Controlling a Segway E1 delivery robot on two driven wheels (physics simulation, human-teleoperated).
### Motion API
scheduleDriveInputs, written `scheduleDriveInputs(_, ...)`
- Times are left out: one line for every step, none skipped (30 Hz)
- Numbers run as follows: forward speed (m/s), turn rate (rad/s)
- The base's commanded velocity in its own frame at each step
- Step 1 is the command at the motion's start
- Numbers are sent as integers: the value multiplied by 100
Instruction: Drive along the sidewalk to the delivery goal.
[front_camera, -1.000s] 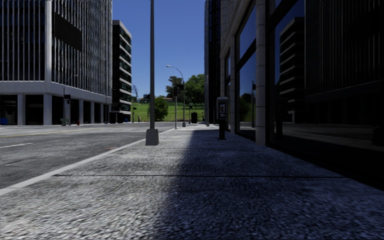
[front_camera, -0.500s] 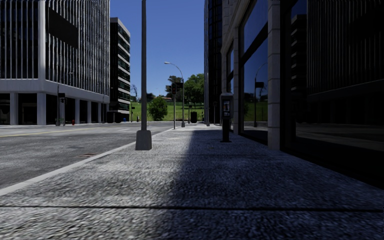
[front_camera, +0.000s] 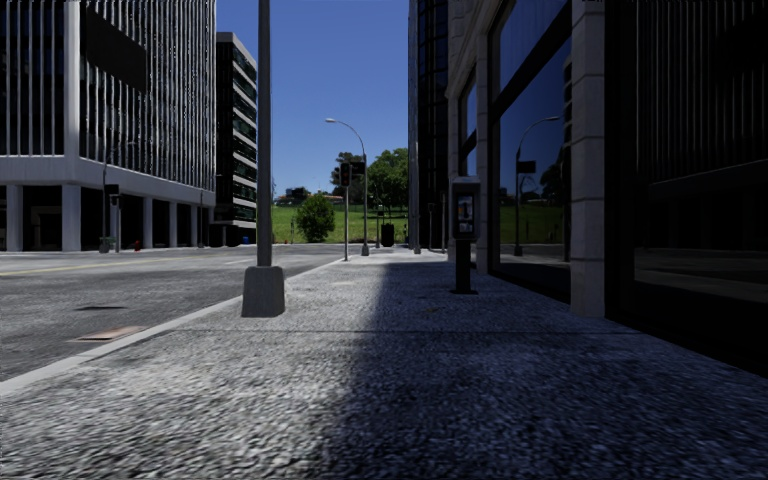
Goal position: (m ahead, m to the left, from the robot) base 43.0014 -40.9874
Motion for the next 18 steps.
scheduleDriveInputs(200,0)
scheduleDriveInputs(200,0)
scheduleDriveInputs(200,0)
scheduleDriveInputs(200,0)
scheduleDriveInputs(200,0)
scheduleDriveInputs(200,0)
scheduleDriveInputs(200,0)
scheduleDriveInputs(200,0)
scheduleDriveInputs(200,0)
scheduleDriveInputs(200,0)
scheduleDriveInputs(200,0)
scheduleDriveInputs(200,0)
scheduleDriveInputs(200,0)
scheduleDriveInputs(200,0)
scheduleDriveInputs(200,0)
scheduleDriveInputs(200,0)
scheduleDriveInputs(200,0)
scheduleDriveInputs(200,0)
